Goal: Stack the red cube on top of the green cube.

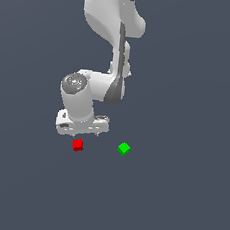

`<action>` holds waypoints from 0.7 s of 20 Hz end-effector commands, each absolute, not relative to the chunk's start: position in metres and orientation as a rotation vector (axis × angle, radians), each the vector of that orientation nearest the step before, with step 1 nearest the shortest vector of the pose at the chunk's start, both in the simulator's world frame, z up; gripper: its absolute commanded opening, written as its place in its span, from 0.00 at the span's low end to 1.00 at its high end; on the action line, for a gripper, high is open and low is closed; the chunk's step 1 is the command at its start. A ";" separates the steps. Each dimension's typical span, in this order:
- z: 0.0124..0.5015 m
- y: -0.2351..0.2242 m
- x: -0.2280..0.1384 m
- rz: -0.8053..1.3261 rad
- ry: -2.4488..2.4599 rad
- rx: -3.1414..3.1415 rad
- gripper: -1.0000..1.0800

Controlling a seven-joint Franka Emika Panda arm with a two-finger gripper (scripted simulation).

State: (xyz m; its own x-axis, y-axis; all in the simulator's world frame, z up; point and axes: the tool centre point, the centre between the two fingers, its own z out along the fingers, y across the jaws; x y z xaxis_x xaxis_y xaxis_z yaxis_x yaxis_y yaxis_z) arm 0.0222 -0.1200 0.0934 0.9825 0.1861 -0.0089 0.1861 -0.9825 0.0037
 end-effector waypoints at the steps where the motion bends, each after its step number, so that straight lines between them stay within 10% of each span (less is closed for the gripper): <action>1: 0.086 -0.134 0.028 -0.008 0.333 3.121 0.96; 14: 0.070 -0.161 0.043 0.000 0.409 3.115 0.96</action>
State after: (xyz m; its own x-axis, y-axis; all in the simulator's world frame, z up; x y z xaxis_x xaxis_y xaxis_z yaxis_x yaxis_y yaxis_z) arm 0.0421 -0.1615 0.0698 0.9667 0.2559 -0.0006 0.2559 -0.9667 0.0000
